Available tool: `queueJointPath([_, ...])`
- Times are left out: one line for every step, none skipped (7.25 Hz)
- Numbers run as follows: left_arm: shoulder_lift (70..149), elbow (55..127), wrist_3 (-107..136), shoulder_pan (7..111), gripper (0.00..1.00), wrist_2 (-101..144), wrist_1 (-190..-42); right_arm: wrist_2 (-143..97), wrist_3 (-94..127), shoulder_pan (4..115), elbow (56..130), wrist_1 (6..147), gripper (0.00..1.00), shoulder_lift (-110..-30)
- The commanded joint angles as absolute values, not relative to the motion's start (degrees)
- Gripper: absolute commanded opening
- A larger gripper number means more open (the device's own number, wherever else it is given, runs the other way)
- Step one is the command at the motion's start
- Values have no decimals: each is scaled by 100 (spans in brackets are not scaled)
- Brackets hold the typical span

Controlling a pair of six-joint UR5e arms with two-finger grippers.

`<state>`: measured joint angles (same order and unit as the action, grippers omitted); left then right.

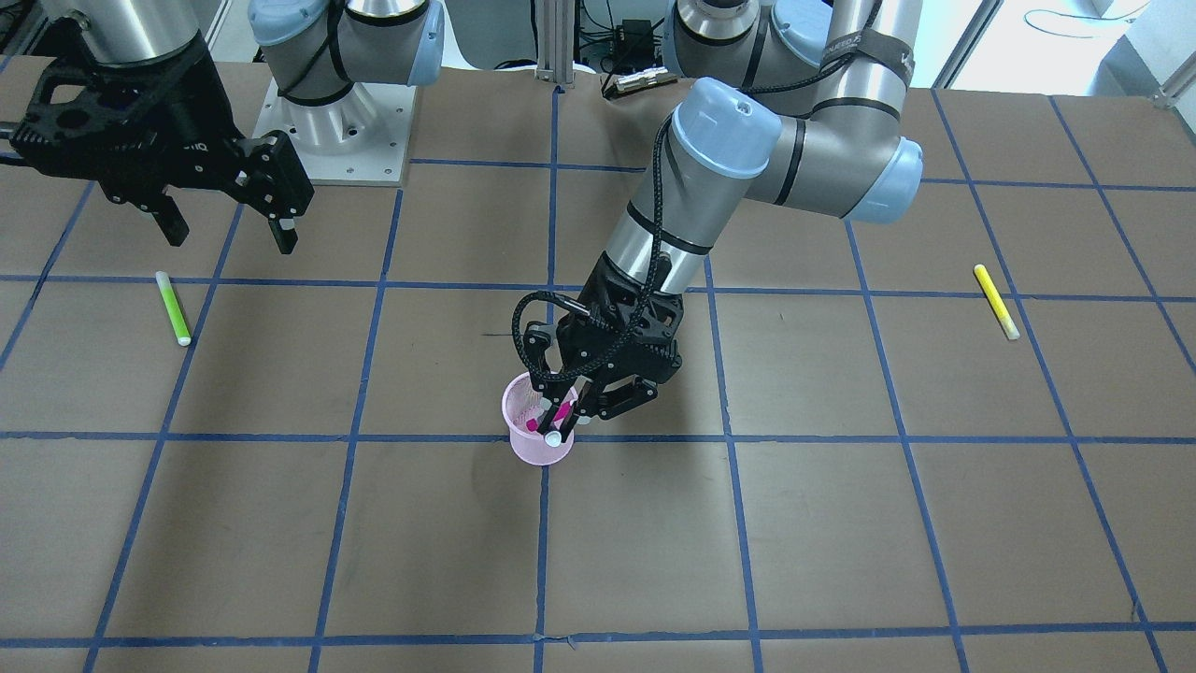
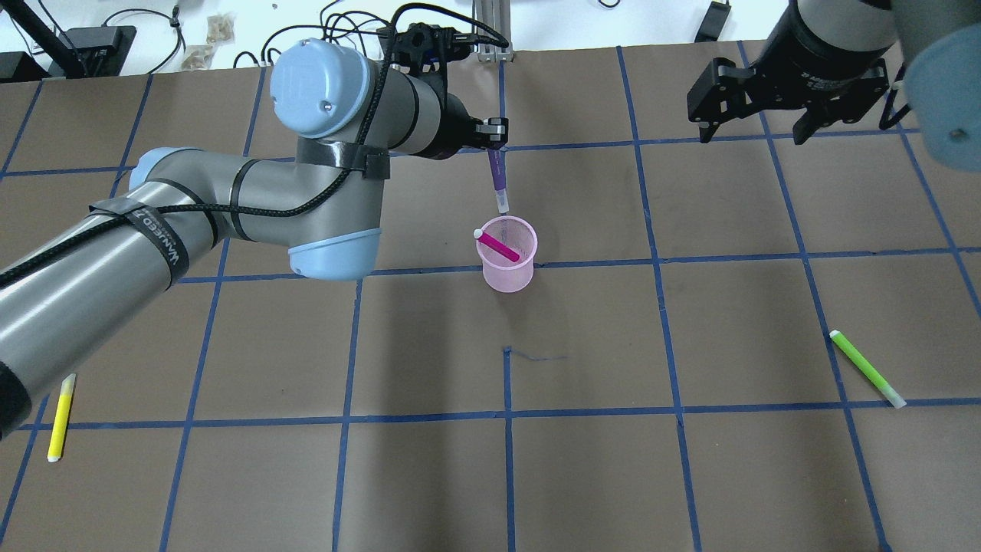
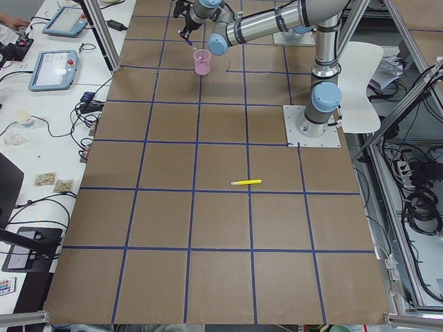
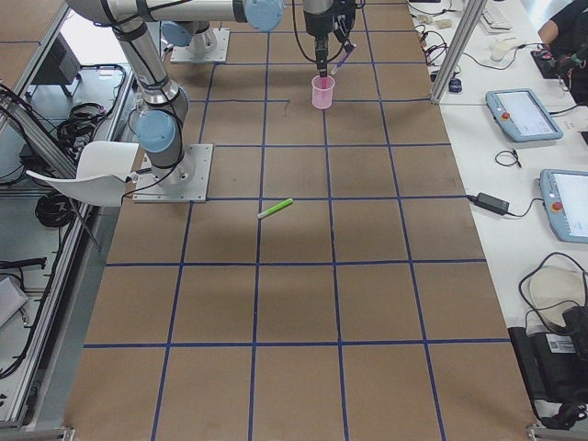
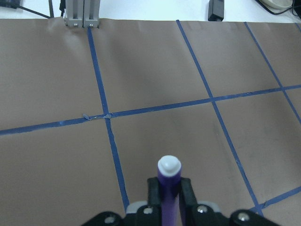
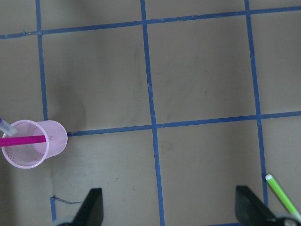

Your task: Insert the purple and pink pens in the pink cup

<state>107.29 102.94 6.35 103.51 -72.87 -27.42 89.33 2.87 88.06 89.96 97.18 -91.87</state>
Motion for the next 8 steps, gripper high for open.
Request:
queueJointPath([10749,10573,641,10484,0,-7312,-2716,8842,343,8815,8631,9220,100,-8982])
queueJointPath([10758,10573,659,10555,0,-7417,-2716,8851,325,8815,8640,9272,100,-8991])
queueJointPath([10758,10591,650,10590,0,-7427,-2716,8851,316,8815,8648,9272,100,-8991])
queueJointPath([10767,10608,642,10600,0,-7496,-2716,8851,299,8815,8648,9272,100,-8991])
queueJointPath([10801,10608,598,10617,0,-7688,-2725,8851,281,8815,8648,9264,100,-8991])
queueJointPath([10828,10608,598,10652,0,-7717,-2725,8851,255,8815,8648,9264,100,-8991])
queueJointPath([10889,10608,598,10652,11,-7752,-2725,8851,255,8815,8648,9264,100,-8991])
queueJointPath([10951,10608,624,10670,66,-7874,-2725,8842,255,8815,8683,9264,100,-9000])
